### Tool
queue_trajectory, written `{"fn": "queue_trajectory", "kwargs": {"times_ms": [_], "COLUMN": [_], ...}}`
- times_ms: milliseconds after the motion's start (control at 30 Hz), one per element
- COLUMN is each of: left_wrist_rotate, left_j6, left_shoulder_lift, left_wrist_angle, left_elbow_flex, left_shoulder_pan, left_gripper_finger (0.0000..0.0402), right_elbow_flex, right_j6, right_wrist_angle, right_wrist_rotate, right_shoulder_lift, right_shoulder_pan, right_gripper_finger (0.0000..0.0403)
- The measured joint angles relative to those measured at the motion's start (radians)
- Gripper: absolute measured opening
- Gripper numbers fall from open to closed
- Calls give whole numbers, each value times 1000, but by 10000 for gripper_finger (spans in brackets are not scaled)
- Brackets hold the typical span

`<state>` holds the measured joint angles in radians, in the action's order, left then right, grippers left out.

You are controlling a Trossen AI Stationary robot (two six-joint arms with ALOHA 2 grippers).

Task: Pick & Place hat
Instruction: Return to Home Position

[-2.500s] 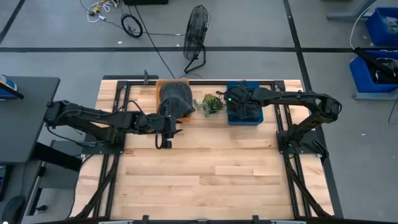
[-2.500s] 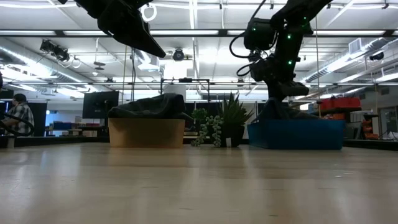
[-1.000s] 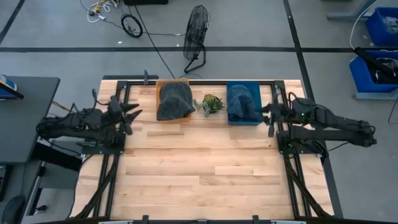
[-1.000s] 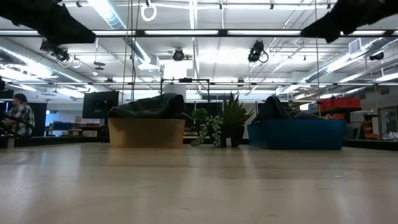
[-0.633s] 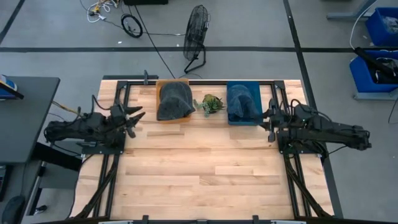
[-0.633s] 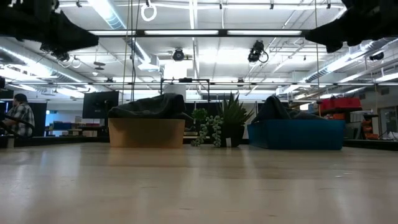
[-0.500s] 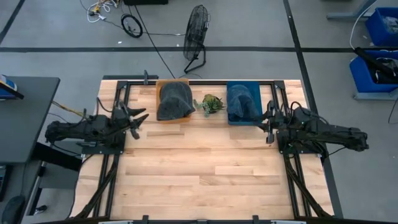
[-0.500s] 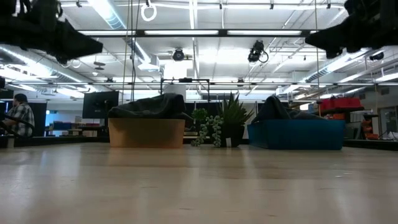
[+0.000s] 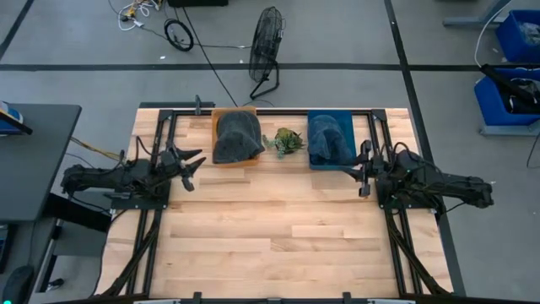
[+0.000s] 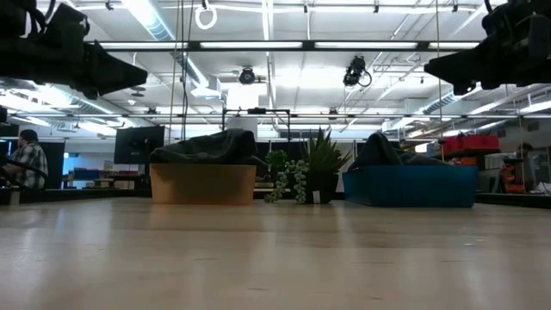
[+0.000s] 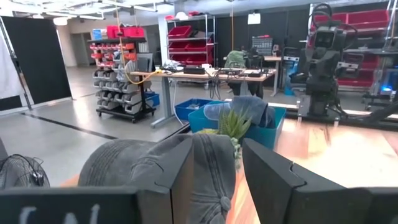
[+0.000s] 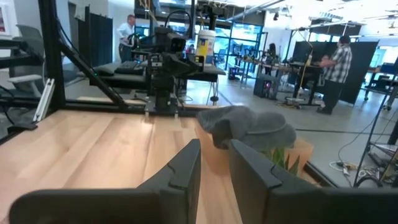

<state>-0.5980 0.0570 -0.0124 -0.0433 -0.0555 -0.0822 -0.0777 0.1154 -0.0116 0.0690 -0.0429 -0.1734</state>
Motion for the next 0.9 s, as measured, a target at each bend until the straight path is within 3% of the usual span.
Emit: {"fn": "queue_trajectory", "kwargs": {"times_ms": [233,900], "left_wrist_rotate": [0,0], "left_j6": [-12,-12], "left_shoulder_lift": [0,0], "left_wrist_angle": [2,3], "left_elbow_flex": [0,0], "left_shoulder_pan": [0,0], "left_gripper_finger": [142,142], "right_elbow_flex": [63,62], "right_j6": [-28,-61], "right_wrist_angle": [-64,-3], "right_wrist_rotate": [0,-8], "right_shoulder_lift": [0,-4], "right_shoulder_pan": [0,0], "right_gripper_finger": [87,87]}}
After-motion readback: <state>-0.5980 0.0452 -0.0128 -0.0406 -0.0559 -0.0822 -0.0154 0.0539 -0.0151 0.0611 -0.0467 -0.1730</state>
